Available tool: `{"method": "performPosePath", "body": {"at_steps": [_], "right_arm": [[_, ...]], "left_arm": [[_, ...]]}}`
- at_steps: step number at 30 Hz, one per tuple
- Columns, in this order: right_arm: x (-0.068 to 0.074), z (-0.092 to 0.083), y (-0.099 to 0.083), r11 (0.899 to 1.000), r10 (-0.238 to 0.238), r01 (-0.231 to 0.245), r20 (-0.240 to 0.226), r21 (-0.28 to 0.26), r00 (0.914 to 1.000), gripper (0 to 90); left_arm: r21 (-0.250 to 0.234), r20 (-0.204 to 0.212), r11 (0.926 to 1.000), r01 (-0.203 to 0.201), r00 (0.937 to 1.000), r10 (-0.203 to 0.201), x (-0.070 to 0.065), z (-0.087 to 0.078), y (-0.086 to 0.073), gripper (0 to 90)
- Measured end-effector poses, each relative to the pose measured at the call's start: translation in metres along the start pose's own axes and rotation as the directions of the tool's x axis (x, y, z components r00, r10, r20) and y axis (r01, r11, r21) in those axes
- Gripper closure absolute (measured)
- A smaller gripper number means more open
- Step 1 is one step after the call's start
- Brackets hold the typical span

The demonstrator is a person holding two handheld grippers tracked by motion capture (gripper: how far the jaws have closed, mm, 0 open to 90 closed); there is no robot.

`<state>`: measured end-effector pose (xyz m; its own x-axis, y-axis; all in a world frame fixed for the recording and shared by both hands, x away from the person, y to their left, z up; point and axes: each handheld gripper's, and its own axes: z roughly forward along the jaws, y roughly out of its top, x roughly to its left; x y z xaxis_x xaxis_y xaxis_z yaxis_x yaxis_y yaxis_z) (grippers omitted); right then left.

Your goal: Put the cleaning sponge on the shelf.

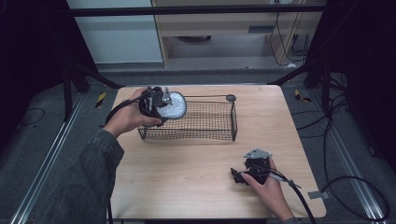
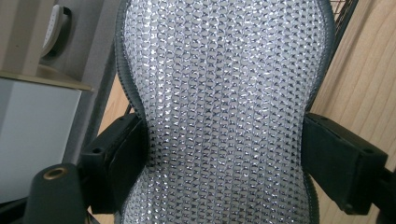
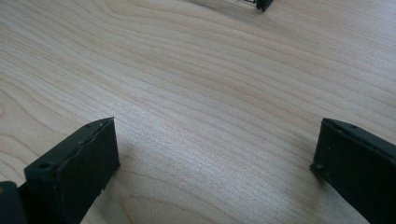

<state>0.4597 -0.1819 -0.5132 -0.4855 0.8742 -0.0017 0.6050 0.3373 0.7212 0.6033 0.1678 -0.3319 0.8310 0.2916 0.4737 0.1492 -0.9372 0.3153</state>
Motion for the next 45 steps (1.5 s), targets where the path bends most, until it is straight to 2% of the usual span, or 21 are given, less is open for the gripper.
{"method": "performPosePath", "body": {"at_steps": [6,14,19,25,30,34,37,45], "right_arm": [[0.000,0.000,0.000,1.000,0.000,0.000,0.002,0.000,1.0000,0.4],[0.000,0.000,0.000,1.000,0.001,-0.001,0.003,0.000,1.0000,0.4],[0.001,0.000,0.000,1.000,0.003,-0.003,0.004,0.000,1.0000,0.4],[0.001,0.000,0.000,1.000,0.004,-0.004,0.004,0.000,1.0000,0.4],[0.001,0.000,0.000,1.000,0.003,-0.003,0.005,0.000,1.0000,0.4],[0.001,0.000,0.000,1.000,0.004,-0.004,0.005,0.000,1.0000,0.4],[0.001,0.000,0.000,1.000,0.001,-0.001,0.005,-0.001,1.0000,0.4],[0.001,0.000,0.000,1.000,0.002,-0.002,0.007,-0.002,1.0000,0.5]], "left_arm": [[0.004,0.004,1.0000,-0.002,1.0000,0.002,0.003,0.010,-0.001,16.3],[-0.013,0.002,0.9998,0.015,0.9999,-0.015,0.009,0.021,-0.004,16.3],[-0.014,0.016,0.9996,0.024,0.9996,-0.024,0.013,0.030,-0.006,16.3],[-0.014,0.014,0.9997,0.019,0.9997,-0.019,0.013,0.037,-0.005,16.2],[-0.001,0.023,0.9998,0.020,0.9995,-0.020,0.011,0.045,-0.006,16.1],[-0.010,0.036,0.9996,0.025,0.9991,-0.025,0.014,0.050,-0.007,16.0],[-0.008,0.039,0.9999,0.013,0.9992,-0.013,0.015,0.056,-0.007,15.9],[0.002,0.054,0.9998,0.020,0.9984,-0.020,0.015,0.062,-0.007,15.6]]}}
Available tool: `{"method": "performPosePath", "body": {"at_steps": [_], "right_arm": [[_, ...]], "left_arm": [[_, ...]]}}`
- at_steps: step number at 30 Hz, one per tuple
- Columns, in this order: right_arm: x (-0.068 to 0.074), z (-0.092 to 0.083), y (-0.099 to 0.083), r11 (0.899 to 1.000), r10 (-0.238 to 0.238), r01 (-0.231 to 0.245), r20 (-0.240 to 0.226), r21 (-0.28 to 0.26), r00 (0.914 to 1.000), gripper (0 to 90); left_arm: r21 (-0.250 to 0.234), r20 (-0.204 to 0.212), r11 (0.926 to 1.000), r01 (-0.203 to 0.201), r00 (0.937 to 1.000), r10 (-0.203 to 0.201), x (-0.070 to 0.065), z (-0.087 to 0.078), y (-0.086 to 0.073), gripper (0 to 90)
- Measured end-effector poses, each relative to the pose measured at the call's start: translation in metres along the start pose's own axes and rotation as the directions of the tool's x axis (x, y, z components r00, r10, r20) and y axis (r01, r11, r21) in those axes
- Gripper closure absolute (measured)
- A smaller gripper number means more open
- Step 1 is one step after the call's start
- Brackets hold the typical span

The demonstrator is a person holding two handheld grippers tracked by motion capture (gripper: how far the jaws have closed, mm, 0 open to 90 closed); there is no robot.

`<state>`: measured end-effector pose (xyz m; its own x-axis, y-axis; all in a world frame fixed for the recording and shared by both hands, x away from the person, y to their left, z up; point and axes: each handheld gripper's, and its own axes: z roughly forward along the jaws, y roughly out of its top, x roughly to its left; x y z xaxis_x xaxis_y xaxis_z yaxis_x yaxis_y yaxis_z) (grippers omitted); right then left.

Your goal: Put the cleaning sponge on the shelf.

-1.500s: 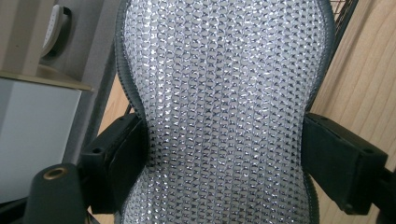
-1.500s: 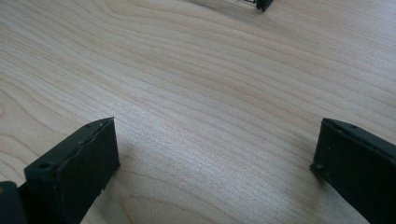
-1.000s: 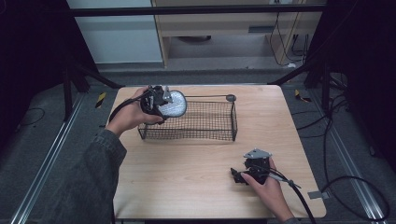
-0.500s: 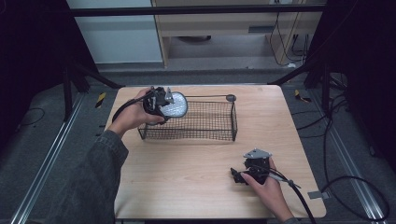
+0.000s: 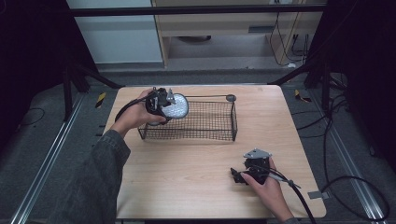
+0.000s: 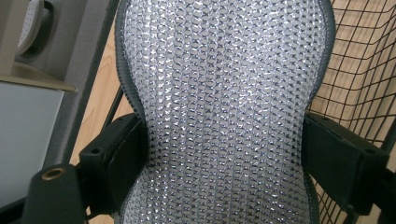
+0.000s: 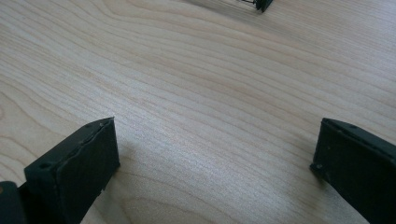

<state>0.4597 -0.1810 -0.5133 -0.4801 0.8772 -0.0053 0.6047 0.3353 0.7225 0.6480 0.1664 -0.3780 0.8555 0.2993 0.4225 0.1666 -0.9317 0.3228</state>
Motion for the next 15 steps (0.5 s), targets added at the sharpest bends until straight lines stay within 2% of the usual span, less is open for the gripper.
{"method": "performPosePath", "body": {"at_steps": [10,12,13,15], "right_arm": [[0.0002,-0.0001,0.0000,1.000,0.001,-0.001,0.000,0.001,1.0000,0.5],[0.0000,0.0000,0.0000,1.000,-0.001,0.001,0.001,-0.001,1.0000,0.5],[0.0002,-0.0001,0.0000,1.000,0.002,-0.002,0.000,0.001,1.0000,0.5],[0.0002,-0.0001,0.0000,1.000,0.002,-0.002,0.000,0.001,1.0000,0.5]], "left_arm": [[-0.003,0.016,1.0000,0.007,0.9998,-0.007,0.0001,0.0041,-0.0003,14.2],[-0.006,0.033,0.9997,0.023,0.9992,-0.023,0.0011,0.0035,-0.0006,11.4],[-0.014,0.068,0.9992,0.037,0.9970,-0.036,0.0000,0.0046,-0.0010,10.0],[-0.012,0.059,0.9991,0.041,0.9974,-0.040,-0.0007,0.0051,-0.0011,8.4]]}}
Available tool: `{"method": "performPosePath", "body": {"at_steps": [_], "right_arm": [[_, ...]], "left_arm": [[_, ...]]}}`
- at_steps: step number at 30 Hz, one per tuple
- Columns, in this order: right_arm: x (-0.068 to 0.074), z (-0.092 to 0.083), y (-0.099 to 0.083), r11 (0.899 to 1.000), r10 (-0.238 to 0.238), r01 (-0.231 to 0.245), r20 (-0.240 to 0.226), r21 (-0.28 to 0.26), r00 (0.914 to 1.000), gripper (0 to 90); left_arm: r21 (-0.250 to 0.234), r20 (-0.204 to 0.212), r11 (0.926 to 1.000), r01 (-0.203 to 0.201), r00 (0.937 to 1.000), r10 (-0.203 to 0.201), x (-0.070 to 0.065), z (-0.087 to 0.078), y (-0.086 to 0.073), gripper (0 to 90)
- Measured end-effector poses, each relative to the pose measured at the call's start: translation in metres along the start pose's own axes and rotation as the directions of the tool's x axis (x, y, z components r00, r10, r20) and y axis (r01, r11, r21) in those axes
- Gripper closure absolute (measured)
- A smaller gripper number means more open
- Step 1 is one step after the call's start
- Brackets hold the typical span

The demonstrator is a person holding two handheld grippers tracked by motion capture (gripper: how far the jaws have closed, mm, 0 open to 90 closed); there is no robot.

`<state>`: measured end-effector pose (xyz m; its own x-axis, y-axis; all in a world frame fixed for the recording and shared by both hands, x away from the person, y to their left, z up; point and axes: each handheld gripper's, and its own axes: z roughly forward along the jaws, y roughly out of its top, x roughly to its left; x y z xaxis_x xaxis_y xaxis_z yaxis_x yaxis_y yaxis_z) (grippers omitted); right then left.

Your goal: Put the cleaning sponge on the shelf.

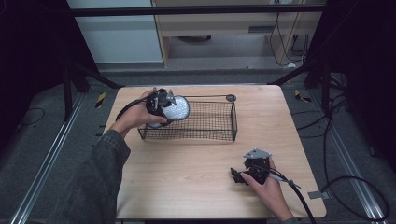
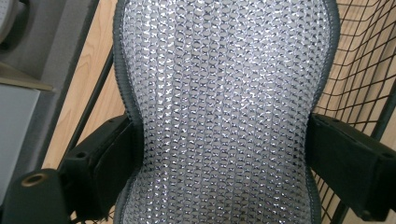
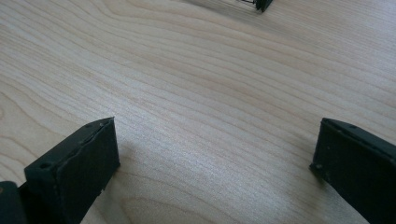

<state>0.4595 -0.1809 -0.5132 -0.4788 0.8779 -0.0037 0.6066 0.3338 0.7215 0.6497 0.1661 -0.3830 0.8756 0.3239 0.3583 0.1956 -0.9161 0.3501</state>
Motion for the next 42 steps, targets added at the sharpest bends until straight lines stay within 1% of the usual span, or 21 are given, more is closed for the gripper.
{"method": "performPosePath", "body": {"at_steps": [1,2,5,6,8,12,16,17,21,22,25,27,28,29,30,31,32,35,38,40,42], "right_arm": [[0.000,0.000,0.000,1.000,0.000,0.000,0.000,0.000,1.0000,0.5],[0.000,0.000,0.000,1.000,0.000,0.000,0.000,0.000,1.0000,0.5],[0.000,0.000,0.000,1.000,-0.002,0.002,0.001,-0.002,1.0000,0.5],[0.000,0.000,0.000,1.000,-0.002,0.002,0.001,-0.001,1.0000,0.5],[0.000,0.000,0.000,1.000,-0.002,0.002,0.001,-0.001,1.0000,0.5],[0.000,0.000,0.000,1.000,-0.004,0.004,0.001,-0.003,1.0000,0.5],[0.000,0.000,0.000,1.000,-0.002,0.002,0.001,-0.001,1.0000,0.5],[0.000,0.000,0.000,1.000,-0.001,0.001,0.000,-0.001,1.0000,0.5],[0.000,0.000,0.000,1.000,-0.002,0.002,0.001,0.000,1.0000,0.5],[0.000,0.000,0.000,1.000,-0.002,0.002,0.001,0.000,1.0000,0.5],[0.000,0.000,0.000,1.000,-0.002,0.002,0.000,0.000,1.0000,0.5],[0.000,0.000,0.000,1.000,-0.003,0.003,0.001,0.000,1.0000,0.5],[0.000,0.000,0.000,1.000,-0.003,0.003,0.001,0.000,1.0000,0.5],[0.000,0.000,0.000,1.000,-0.001,0.001,0.000,0.000,1.0000,0.5],[0.000,0.000,0.000,1.000,-0.001,0.001,0.000,0.000,1.0000,0.5],[0.000,0.000,0.000,1.000,-0.001,0.001,0.000,0.000,1.0000,0.5],[0.000,0.000,0.000,1.000,-0.001,0.001,0.000,0.000,1.0000,0.5],[0.000,0.000,0.000,1.000,-0.001,0.001,0.000,0.000,1.0000,0.5],[0.000,0.000,0.000,1.000,-0.003,0.003,0.001,-0.002,1.0000,0.5],[0.000,0.000,0.000,1.000,-0.002,0.002,0.001,-0.001,1.0000,0.5],[0.000,0.000,0.000,1.000,-0.001,0.001,0.000,-0.001,1.0000,0.5]], "left_arm": [[0.000,0.000,1.0000,0.000,1.0000,0.000,0.000,0.000,0.000,7.3],[-0.011,0.001,0.9998,0.018,0.9998,-0.018,0.001,0.000,-0.001,6.8],[-0.018,0.001,0.9993,0.032,0.9995,-0.032,0.003,0.000,-0.001,4.3],[-0.019,0.008,0.9987,0.046,0.9989,-0.046,0.003,0.001,-0.001,3.6],[-0.019,0.002,0.9988,0.045,0.9990,-0.045,0.003,0.000,-0.001,4.3],[-0.032,0.007,0.9978,0.057,0.9984,-0.057,0.002,-0.002,0.000,5.1],[-0.054,0.003,0.9959,0.073,0.9974,-0.073,0.000,-0.006,0.000,5.5],[-0.073,0.018,0.9937,0.084,0.9964,-0.083,-0.001,-0.007,0.000,5.5],[-0.085,0.018,0.9933,0.079,0.9968,-0.077,-0.003,-0.011,0.000,6.1],[-0.092,0.018,0.9921,0.085,0.9964,-0.083,-0.003,-0.012,0.000,6.1],[-0.111,0.026,0.9880,0.107,0.9942,-0.105,-0.005,-0.017,0.001,6.0],[-0.147,0.044,0.9790,0.141,0.9897,-0.136,-0.008,-0.021,0.003,5.8],[-0.147,0.044,0.9790,0.141,0.9897,-0.136,-0.008,-0.021,0.003,5.7],[-0.163,0.043,0.9746,0.153,0.9880,-0.148,-0.009,-0.024,0.004,5.7],[-0.163,0.043,0.9746,0.153,0.9880,-0.148,-0.009,-0.024,0.004,5.7],[-0.168,0.034,0.9708,0.171,0.9852,-0.168,-0.010,-0.025,0.005,5.5],[-0.168,0.034,0.9708,0.171,0.9852,-0.168,-0.010,-0.025,0.005,5.1],[-0.185,0.044,0.9630,0.196,0.9806,-0.191,-0.013,-0.027,0.004,4.9],[-0.194,0.031,0.9603,0.200,0.9797,-0.198,-0.018,-0.028,0.004,5.1],[-0.206,0.030,0.9543,0.217,0.9761,-0.215,-0.020,-0.030,0.003,4.9],[-0.201,0.033,0.9515,0.233,0.9724,-0.231,-0.022,-0.031,0.002,4.8]]}}
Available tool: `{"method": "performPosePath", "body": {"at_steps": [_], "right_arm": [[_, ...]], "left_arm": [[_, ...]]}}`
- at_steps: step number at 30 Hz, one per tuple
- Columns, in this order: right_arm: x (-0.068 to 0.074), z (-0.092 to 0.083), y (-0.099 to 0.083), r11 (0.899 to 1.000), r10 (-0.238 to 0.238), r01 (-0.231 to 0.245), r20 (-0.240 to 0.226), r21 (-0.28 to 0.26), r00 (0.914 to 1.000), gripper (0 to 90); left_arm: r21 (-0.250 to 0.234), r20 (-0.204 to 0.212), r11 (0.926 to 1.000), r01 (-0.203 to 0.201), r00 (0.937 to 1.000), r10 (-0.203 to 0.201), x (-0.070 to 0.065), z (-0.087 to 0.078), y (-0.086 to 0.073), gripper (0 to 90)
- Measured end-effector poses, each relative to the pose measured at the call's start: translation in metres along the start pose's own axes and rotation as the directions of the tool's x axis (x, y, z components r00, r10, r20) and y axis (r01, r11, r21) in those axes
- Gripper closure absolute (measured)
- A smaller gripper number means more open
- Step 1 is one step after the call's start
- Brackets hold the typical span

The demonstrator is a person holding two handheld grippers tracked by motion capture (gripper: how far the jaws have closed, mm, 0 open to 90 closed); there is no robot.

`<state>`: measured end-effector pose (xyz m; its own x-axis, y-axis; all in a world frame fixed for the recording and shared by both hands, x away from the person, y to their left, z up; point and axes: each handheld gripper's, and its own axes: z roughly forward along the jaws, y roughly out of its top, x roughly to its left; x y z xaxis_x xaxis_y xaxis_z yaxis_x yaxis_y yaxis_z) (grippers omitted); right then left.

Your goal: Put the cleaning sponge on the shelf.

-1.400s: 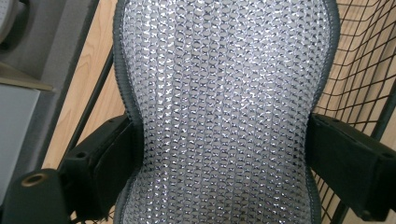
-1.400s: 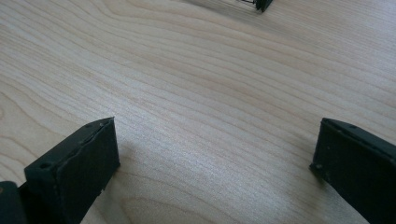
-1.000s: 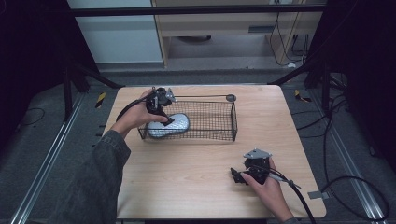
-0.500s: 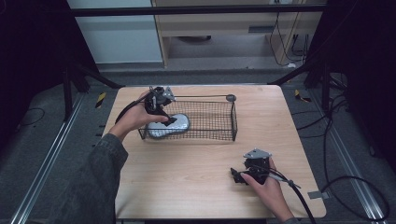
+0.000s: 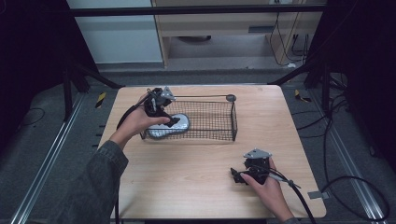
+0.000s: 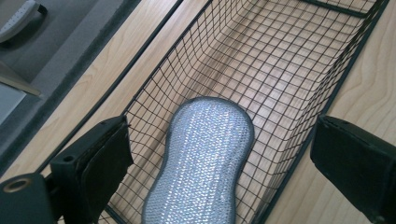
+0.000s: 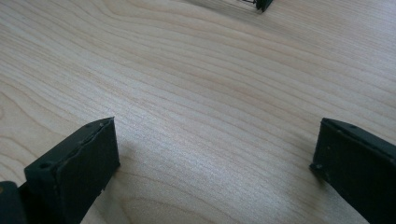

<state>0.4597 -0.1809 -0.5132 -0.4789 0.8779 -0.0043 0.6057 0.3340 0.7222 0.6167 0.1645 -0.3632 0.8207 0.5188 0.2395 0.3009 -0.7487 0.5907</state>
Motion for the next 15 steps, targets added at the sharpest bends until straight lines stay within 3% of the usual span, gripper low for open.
{"method": "performPosePath", "body": {"at_steps": [5,15], "right_arm": [[0.000,0.000,0.000,1.000,0.001,-0.001,0.000,0.001,1.0000,0.5],[0.000,0.000,0.000,1.000,0.000,0.000,0.002,0.000,1.0000,0.6]], "left_arm": [[-0.024,-0.019,0.9987,0.044,0.9988,-0.044,-0.007,-0.006,0.001,4.5],[-0.014,-0.045,0.9987,0.050,0.9977,-0.050,-0.020,-0.014,0.000,4.3]]}}
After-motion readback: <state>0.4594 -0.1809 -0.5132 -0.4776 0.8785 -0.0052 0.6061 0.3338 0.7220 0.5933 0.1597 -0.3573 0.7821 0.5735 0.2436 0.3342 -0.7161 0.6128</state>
